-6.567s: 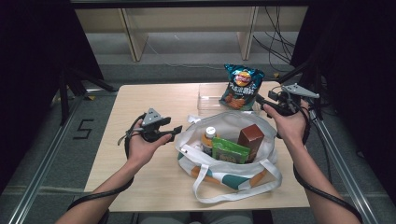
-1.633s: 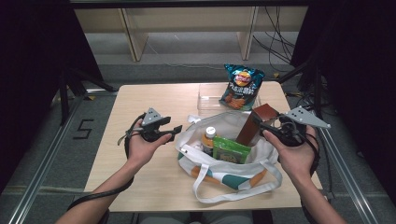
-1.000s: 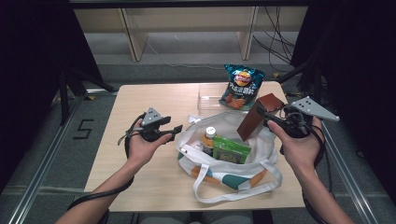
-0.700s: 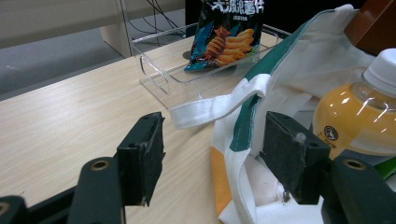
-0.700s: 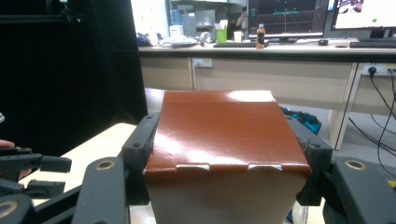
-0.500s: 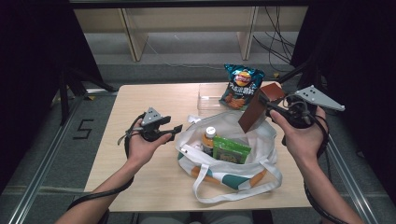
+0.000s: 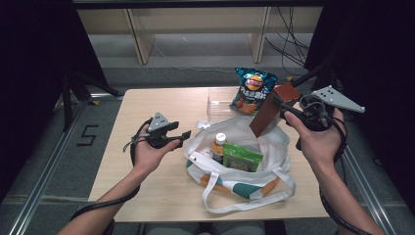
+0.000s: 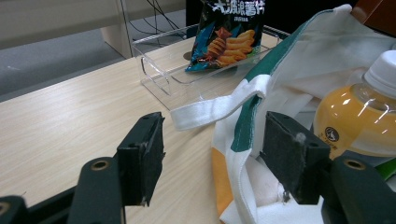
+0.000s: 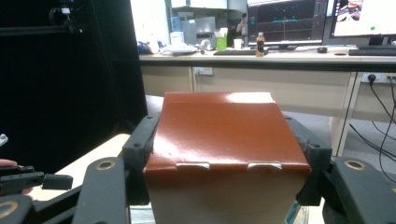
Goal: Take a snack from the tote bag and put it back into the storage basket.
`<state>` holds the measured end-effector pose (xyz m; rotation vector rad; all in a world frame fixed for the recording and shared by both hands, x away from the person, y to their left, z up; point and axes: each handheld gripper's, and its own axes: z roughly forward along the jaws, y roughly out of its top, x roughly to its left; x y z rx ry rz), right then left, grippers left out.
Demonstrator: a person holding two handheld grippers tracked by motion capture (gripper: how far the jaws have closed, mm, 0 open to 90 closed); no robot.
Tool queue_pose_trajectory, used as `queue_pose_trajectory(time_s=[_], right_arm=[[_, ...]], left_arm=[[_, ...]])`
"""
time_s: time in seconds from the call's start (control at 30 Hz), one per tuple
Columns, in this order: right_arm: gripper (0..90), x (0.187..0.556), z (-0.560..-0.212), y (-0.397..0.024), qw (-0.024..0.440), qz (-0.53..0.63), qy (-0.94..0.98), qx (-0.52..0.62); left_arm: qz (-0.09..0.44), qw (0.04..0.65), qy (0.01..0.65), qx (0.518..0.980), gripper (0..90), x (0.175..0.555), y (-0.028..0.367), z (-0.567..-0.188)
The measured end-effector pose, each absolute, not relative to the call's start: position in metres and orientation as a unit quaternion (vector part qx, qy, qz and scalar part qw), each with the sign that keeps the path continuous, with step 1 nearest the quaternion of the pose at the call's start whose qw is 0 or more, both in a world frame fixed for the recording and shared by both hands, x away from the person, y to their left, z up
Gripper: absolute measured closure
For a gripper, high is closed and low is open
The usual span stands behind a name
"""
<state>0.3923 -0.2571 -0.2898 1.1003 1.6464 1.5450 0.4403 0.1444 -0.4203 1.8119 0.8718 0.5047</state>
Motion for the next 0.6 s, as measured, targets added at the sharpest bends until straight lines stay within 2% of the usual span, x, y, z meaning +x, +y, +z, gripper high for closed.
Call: queue_pose_trajectory(time_s=[0.6], right_arm=[[40.0, 0.3902, -0.2804, -0.2571, 0.319, 0.599, 0.614, 0.404]], left_arm=[[0.212, 0.51, 0.359, 0.753, 37.9, 0.4407, 0.1449, -0.4196]])
